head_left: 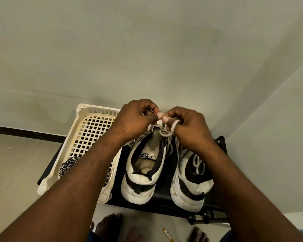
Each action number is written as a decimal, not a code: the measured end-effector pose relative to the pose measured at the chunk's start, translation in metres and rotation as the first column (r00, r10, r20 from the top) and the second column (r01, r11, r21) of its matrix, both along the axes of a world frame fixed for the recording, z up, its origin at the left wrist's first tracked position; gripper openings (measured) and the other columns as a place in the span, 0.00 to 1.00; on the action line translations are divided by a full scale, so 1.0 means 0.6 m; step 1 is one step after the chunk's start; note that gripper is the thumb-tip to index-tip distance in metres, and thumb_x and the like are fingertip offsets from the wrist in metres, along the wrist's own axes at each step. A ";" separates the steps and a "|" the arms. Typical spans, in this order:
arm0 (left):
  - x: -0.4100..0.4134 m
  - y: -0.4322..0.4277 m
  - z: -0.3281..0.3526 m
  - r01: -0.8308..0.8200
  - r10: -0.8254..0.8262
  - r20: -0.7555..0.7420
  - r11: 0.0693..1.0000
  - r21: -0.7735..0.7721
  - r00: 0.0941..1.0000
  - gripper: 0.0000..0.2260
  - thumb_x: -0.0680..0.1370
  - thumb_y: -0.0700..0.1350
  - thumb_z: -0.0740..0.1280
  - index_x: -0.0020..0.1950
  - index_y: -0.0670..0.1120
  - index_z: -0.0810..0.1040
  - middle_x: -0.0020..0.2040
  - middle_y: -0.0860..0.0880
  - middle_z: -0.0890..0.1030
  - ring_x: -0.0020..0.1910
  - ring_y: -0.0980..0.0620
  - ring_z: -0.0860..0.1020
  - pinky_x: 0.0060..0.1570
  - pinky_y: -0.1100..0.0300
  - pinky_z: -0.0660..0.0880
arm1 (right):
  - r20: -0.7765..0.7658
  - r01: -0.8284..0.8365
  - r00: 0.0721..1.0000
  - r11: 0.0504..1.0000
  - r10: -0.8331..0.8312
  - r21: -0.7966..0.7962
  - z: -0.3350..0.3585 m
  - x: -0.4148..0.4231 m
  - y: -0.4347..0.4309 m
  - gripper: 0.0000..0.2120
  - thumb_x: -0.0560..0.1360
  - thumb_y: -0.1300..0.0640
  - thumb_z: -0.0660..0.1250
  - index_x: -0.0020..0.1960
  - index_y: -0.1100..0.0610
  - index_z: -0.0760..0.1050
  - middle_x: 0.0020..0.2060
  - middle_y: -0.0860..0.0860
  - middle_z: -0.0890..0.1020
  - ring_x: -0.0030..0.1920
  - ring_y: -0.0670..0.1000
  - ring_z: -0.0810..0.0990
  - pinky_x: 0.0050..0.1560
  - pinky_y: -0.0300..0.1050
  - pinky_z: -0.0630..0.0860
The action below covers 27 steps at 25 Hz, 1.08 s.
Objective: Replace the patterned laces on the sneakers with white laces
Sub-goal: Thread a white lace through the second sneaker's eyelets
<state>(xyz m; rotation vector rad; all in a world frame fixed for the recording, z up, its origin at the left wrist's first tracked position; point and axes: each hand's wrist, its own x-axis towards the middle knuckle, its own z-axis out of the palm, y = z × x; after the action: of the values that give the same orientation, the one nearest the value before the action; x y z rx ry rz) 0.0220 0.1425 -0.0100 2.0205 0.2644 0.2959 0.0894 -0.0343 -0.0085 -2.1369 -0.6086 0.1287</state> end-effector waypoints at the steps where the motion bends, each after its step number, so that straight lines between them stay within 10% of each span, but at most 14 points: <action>1: -0.001 0.005 0.000 -0.010 0.010 -0.020 1.000 0.015 1.000 0.03 0.78 0.48 0.75 0.46 0.52 0.84 0.37 0.52 0.85 0.29 0.57 0.80 0.34 0.57 0.79 | 0.090 0.101 0.991 0.993 -0.095 -0.067 0.003 0.009 -0.006 0.02 0.78 0.51 0.73 0.50 0.47 0.84 0.37 0.42 0.84 0.39 0.43 0.82 0.39 0.41 0.77; 4: -0.004 0.020 -0.007 -0.047 0.050 -0.054 0.998 0.044 0.997 0.02 0.78 0.48 0.75 0.45 0.53 0.86 0.38 0.55 0.86 0.32 0.59 0.81 0.44 0.52 0.83 | 0.228 0.300 0.946 0.889 -0.230 -0.346 0.013 0.023 -0.027 0.07 0.76 0.54 0.72 0.53 0.46 0.84 0.42 0.44 0.85 0.43 0.48 0.82 0.42 0.41 0.76; 6: -0.004 0.021 -0.011 -0.053 0.056 -0.050 0.997 0.064 0.997 0.02 0.78 0.49 0.74 0.46 0.54 0.87 0.39 0.56 0.86 0.33 0.63 0.80 0.45 0.53 0.81 | 0.014 0.076 0.997 0.904 -0.078 -0.421 0.016 0.021 -0.036 0.19 0.73 0.59 0.73 0.61 0.45 0.82 0.53 0.43 0.84 0.53 0.48 0.82 0.54 0.47 0.80; 9: -0.001 0.009 -0.008 -0.024 0.025 -0.036 0.999 0.043 0.999 0.02 0.76 0.48 0.76 0.46 0.54 0.85 0.39 0.56 0.85 0.33 0.64 0.79 0.42 0.58 0.75 | -0.307 -0.298 0.916 0.950 0.257 -0.092 0.025 -0.004 -0.028 0.26 0.73 0.62 0.76 0.66 0.43 0.77 0.59 0.39 0.82 0.61 0.43 0.81 0.58 0.47 0.81; 13: 0.000 -0.007 0.002 0.025 -0.026 -0.003 0.981 -0.192 1.000 0.05 0.76 0.45 0.77 0.48 0.46 0.83 0.39 0.45 0.85 0.29 0.57 0.76 0.34 0.59 0.74 | -0.022 -0.044 0.999 0.999 0.045 0.020 0.010 -0.008 -0.004 0.09 0.74 0.57 0.77 0.51 0.46 0.82 0.40 0.43 0.86 0.42 0.42 0.85 0.42 0.41 0.82; 18: -0.001 0.015 -0.012 -0.053 0.058 -0.097 0.997 0.055 0.994 0.01 0.77 0.48 0.76 0.45 0.53 0.86 0.37 0.54 0.86 0.37 0.59 0.83 0.43 0.60 0.76 | 0.205 0.298 0.942 0.942 -0.265 -0.152 0.008 0.023 -0.030 0.08 0.72 0.55 0.76 0.49 0.47 0.82 0.41 0.42 0.83 0.42 0.45 0.82 0.36 0.40 0.73; 23: 0.006 0.023 -0.025 -0.303 0.327 -0.109 0.933 0.192 0.939 0.03 0.77 0.48 0.73 0.44 0.53 0.86 0.39 0.56 0.85 0.41 0.57 0.82 0.41 0.61 0.74 | 0.059 0.115 0.993 0.949 -0.102 -0.293 0.033 0.009 -0.039 0.17 0.67 0.51 0.82 0.49 0.46 0.76 0.44 0.46 0.79 0.42 0.46 0.77 0.37 0.43 0.69; 27: 0.007 0.015 -0.021 -0.216 0.223 -0.132 0.974 0.067 0.966 0.08 0.79 0.41 0.70 0.49 0.53 0.87 0.41 0.57 0.87 0.37 0.62 0.81 0.41 0.63 0.74 | -0.255 -0.189 0.957 0.962 0.135 -0.198 0.054 -0.003 -0.049 0.13 0.72 0.66 0.75 0.47 0.49 0.79 0.47 0.48 0.85 0.43 0.46 0.85 0.43 0.45 0.83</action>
<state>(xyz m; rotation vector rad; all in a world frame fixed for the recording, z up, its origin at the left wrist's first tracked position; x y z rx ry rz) 0.0264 0.1516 -0.0227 2.0692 0.5763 0.3035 0.0875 -0.0635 0.0236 -2.2358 -0.6513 0.5613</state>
